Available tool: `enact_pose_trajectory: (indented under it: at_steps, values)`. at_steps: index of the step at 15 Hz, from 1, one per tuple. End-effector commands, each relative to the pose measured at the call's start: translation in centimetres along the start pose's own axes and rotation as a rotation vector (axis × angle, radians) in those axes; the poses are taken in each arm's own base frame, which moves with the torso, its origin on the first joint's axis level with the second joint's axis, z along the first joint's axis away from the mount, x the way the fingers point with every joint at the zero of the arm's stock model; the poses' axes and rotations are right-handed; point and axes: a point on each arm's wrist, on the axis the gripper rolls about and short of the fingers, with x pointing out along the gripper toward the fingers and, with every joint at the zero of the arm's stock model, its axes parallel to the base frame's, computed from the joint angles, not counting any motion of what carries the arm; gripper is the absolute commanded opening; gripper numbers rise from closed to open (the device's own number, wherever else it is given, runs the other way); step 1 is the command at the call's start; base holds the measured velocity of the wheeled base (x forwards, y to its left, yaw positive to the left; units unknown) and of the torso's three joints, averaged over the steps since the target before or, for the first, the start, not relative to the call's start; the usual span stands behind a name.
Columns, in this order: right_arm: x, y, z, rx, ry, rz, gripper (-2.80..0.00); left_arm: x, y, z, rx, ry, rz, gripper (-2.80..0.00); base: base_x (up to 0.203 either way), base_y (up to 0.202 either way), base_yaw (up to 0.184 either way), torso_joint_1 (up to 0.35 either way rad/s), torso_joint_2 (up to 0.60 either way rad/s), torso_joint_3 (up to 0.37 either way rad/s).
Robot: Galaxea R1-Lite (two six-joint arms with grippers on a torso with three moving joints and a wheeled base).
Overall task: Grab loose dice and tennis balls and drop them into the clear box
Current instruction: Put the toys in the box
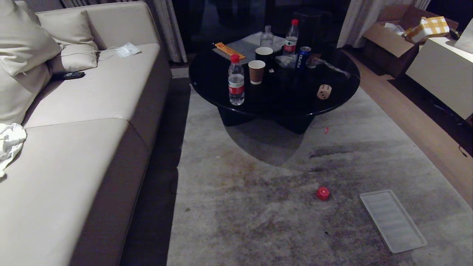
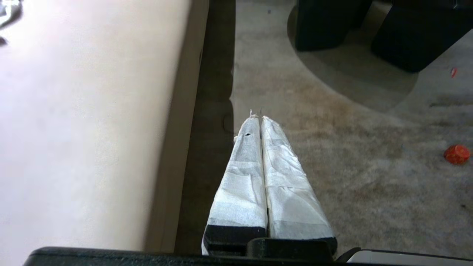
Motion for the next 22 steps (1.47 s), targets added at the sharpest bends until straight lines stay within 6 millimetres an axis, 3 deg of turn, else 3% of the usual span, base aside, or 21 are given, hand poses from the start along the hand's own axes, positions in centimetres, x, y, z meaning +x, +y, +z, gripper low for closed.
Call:
enact_pose_trajectory:
  at_steps: [1,12,22]
  values:
    - [0.01,0.0,0.01,0.001,0.001,0.0,-2.8,0.02,0.0,-0.04,0.001,0.003,0.001,-2.8,0.0,0.0,0.0,0.002,0.01,0.199]
    - [0.01,0.0,0.01,0.001,0.001,0.0,-2.8,0.02,-0.01,-0.05,0.005,0.004,-0.003,-2.8,0.0,0.0,0.0,0.002,0.0,0.191]
    - [0.01,-0.01,0.01,0.002,0.001,-0.003,-2.8,0.02,-0.01,-0.04,0.006,0.003,-0.004,-2.8,0.0,0.0,0.0,0.001,0.0,0.013]
